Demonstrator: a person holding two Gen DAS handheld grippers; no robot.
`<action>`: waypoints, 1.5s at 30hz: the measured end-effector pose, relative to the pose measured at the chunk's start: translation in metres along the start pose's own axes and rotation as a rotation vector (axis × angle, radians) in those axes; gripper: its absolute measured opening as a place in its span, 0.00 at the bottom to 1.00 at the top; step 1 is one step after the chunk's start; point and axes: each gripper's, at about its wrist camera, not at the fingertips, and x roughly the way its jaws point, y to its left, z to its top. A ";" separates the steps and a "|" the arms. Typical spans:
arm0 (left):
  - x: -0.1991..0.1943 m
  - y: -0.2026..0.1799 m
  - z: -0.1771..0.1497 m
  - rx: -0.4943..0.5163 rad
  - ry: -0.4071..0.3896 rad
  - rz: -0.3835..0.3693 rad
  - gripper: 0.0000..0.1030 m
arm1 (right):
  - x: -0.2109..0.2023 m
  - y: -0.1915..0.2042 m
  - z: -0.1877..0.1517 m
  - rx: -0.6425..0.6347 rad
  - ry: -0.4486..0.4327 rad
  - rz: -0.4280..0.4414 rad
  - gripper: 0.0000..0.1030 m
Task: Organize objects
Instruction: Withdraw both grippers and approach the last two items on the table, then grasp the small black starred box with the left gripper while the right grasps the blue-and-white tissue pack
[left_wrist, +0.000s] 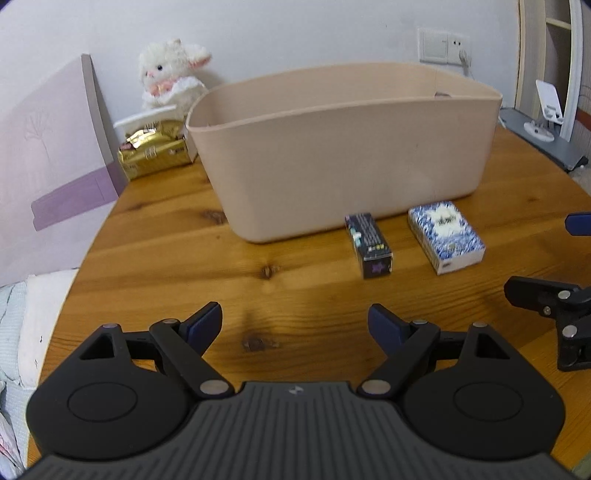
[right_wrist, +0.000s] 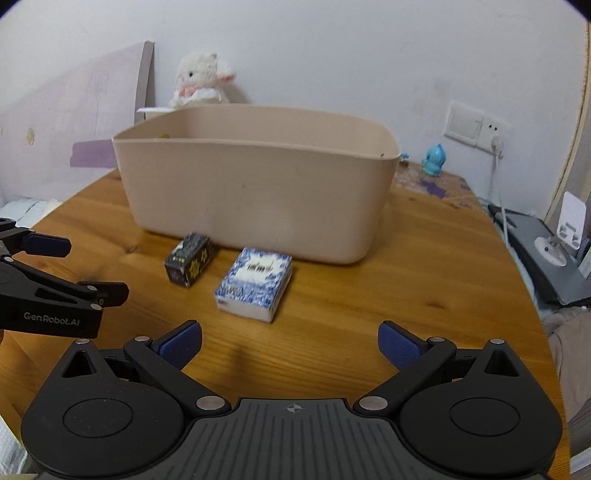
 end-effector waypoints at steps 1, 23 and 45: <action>0.002 0.000 0.000 -0.001 0.006 -0.003 0.84 | 0.002 0.002 0.000 -0.001 0.005 0.002 1.00; 0.052 -0.012 0.032 -0.049 0.030 -0.102 0.83 | 0.053 0.015 0.006 0.002 0.065 0.009 1.00; 0.060 0.008 0.040 -0.102 0.007 -0.093 0.24 | 0.064 0.007 0.019 0.075 0.018 0.001 0.42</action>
